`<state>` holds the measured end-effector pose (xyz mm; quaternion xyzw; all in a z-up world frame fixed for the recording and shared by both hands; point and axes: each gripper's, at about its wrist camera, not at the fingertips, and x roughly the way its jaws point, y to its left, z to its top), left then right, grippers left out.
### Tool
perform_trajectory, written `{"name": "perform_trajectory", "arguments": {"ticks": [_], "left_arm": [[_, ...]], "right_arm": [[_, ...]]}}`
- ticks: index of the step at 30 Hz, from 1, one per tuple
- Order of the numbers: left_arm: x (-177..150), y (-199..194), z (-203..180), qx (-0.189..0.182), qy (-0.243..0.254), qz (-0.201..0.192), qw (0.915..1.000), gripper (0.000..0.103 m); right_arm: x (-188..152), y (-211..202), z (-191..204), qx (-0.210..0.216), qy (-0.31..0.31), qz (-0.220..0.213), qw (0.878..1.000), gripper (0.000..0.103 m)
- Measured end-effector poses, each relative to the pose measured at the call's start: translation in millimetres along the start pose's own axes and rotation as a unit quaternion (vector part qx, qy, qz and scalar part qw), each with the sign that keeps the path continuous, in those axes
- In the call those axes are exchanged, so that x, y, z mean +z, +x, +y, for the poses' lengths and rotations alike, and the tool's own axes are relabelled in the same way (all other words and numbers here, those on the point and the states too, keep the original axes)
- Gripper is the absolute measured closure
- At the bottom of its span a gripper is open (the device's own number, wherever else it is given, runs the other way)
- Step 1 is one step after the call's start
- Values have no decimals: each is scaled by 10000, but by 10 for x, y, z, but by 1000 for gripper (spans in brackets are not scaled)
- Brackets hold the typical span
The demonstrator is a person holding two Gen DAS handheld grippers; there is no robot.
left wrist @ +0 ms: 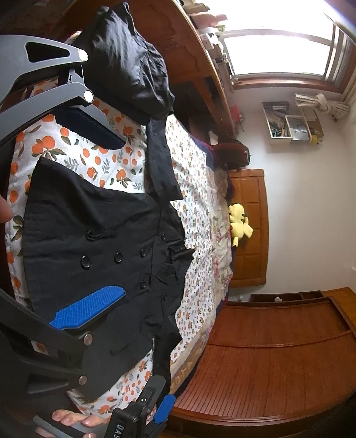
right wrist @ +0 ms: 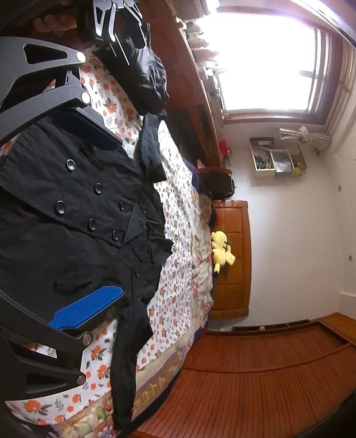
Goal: Fold large clothes
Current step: 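Move the left tool down to the coat sleeve beside it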
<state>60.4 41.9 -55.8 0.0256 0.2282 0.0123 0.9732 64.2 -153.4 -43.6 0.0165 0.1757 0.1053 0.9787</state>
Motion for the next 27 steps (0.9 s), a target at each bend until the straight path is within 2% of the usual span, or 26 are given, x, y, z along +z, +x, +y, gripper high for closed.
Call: {"name": "perform_trajectory", "arguments": {"ticks": [9, 17, 27], "left_arm": [[-57, 380, 144, -48, -80, 240, 9997, 2], [-29, 671, 257, 191, -67, 426, 9989, 2], [39, 1062, 430, 507, -164, 643, 9965, 2]], "right_arm": [[-24, 438, 14, 136, -108, 98, 9998, 7], [29, 898, 4, 386, -186, 177, 9989, 7], [71, 1631, 93, 742, -383, 622, 9946, 7]]}}
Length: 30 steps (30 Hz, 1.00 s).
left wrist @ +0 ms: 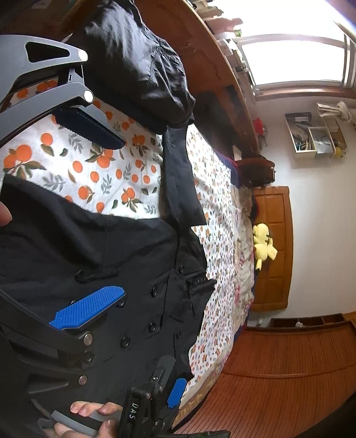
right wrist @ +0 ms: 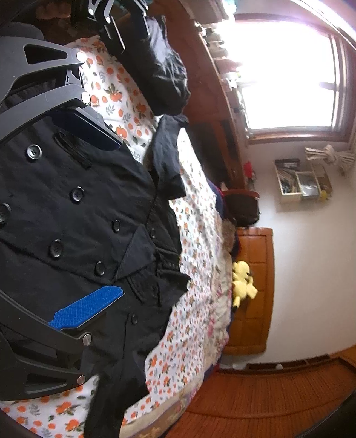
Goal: Fold large clothes
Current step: 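Move the left tool down to the coat sleeve beside it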
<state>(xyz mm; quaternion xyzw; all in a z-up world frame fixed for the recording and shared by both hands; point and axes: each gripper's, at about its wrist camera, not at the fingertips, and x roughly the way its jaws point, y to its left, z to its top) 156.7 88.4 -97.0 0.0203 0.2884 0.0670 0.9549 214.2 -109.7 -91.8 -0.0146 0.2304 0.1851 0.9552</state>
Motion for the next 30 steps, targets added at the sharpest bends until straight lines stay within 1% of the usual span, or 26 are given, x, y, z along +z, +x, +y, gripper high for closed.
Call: {"name": "perform_trajectory", "arguments": {"ticks": [3, 9, 12, 14, 17, 21, 22, 23, 28, 30], "left_arm": [[23, 166, 61, 11, -68, 55, 10000, 2], [89, 573, 202, 26, 5, 197, 9998, 2], [154, 811, 272, -30, 32, 327, 9995, 2], [215, 994, 324, -70, 49, 398, 9992, 2], [317, 1272, 420, -189, -75, 499, 9985, 2], [462, 1671, 523, -254, -221, 579, 9978, 3], [489, 1765, 552, -259, -257, 607, 9975, 4], [513, 1838, 567, -249, -276, 632, 9973, 8], [668, 2329, 696, -70, -358, 787, 9962, 18], [708, 2520, 807, -72, -547, 897, 9944, 22]], "right_arm": [[45, 201, 30, 7, -84, 32, 10000, 7], [97, 570, 42, 37, 13, -24, 10000, 7], [3, 766, 16, 63, 91, 72, 9999, 7], [-67, 886, 11, 64, 49, 215, 9997, 7], [-125, 1020, -32, 134, 74, 382, 9992, 7], [-171, 1043, -81, 207, 147, 439, 9987, 7], [-177, 1038, -80, 214, 148, 434, 9987, 7], [-176, 1038, -81, 215, 137, 430, 9988, 7], [-193, 1044, -72, 231, 93, 414, 9988, 7], [-199, 1041, -71, 244, 106, 416, 9988, 7]]}}
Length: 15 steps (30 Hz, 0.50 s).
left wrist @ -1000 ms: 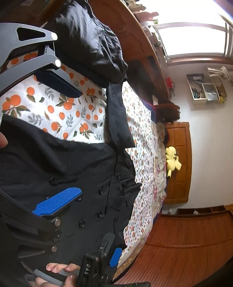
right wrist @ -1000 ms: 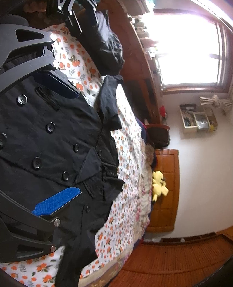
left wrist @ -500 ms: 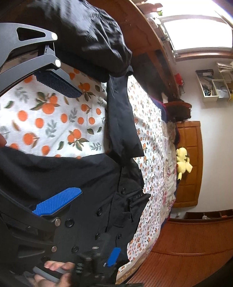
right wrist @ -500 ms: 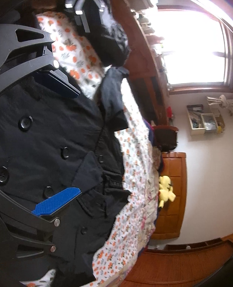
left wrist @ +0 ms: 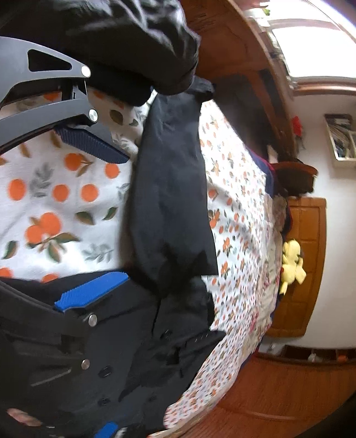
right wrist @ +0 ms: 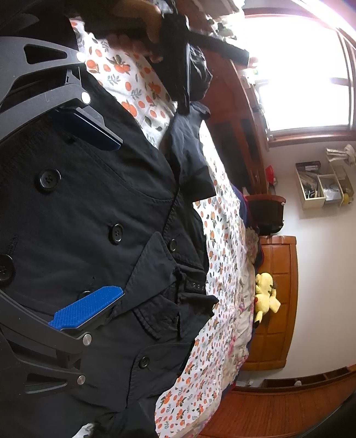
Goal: Fold large clothes
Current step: 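Move the left tool down to the coat sleeve beside it, then grasp the sleeve with the left tool and fold it across the coat body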
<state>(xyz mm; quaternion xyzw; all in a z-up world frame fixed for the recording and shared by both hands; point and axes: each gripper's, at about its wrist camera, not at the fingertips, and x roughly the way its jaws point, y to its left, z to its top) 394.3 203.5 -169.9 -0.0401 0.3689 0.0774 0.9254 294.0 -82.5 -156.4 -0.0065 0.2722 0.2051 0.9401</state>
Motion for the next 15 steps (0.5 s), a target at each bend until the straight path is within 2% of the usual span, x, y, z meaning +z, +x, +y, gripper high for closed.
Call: {"name": "perform_trajectory", "arguments": {"ticks": [8, 13, 15], "left_arm": [[144, 626, 395, 268, -574, 495, 9968, 28], [146, 921, 581, 209, -1025, 811, 9912, 31], [155, 975, 587, 200, -1082, 863, 9902, 40]], "right_arm": [[-6, -6, -9, 48, 45, 16, 10000, 7], [0, -12, -20, 72, 70, 11, 9999, 7], [-2, -22, -11, 73, 59, -2, 10000, 7]]}}
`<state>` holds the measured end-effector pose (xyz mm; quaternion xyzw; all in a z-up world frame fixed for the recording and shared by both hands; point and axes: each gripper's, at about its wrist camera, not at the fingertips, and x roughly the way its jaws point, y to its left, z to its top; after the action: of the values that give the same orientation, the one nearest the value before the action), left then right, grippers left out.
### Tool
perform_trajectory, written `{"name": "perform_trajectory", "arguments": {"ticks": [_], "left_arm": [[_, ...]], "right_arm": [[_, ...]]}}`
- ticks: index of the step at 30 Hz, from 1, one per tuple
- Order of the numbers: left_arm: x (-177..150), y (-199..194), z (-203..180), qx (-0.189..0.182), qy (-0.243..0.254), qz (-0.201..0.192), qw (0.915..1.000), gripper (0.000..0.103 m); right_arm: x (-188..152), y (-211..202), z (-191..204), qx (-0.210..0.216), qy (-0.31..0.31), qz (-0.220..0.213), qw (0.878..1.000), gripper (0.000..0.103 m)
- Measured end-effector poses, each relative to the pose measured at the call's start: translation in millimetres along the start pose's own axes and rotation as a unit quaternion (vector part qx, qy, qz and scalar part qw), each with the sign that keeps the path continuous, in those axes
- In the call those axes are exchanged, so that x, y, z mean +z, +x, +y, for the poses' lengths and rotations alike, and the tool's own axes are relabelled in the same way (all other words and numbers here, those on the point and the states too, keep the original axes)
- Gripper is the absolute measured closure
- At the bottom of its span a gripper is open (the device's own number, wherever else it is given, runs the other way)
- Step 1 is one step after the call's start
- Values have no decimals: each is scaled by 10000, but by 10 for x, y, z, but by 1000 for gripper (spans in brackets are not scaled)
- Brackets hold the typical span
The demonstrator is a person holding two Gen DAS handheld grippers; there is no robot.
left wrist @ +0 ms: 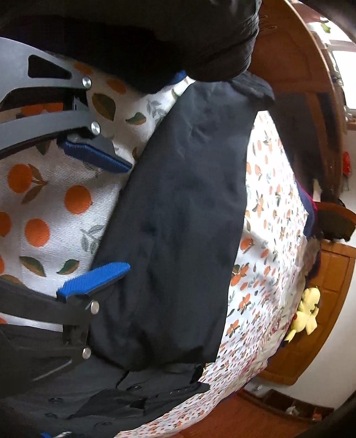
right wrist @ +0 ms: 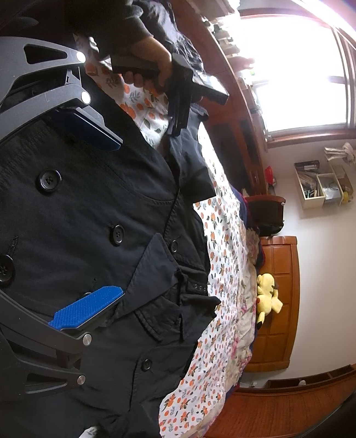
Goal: Fold large clothes
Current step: 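Grasp the sleeve with the left tool and fold it across the coat body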
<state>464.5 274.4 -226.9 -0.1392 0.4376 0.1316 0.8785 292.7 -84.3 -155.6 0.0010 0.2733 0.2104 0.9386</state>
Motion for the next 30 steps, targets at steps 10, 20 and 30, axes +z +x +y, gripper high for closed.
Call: {"name": "perform_trajectory", "arguments": {"ticks": [10, 20, 30], "left_arm": [[113, -73, -240, 147, 91, -98, 9998, 102], [-47, -882, -1251, -203, 1273, -712, 9891, 102], [-588, -1118, -1687, -488, 1929, -546, 9785, 91]], "right_arm": [[32, -99, -34, -12, 22, -82, 10000, 7], [96, -436, -243, -233, 18, -278, 9993, 7], [38, -539, -427, -367, 62, -249, 9990, 7]]}}
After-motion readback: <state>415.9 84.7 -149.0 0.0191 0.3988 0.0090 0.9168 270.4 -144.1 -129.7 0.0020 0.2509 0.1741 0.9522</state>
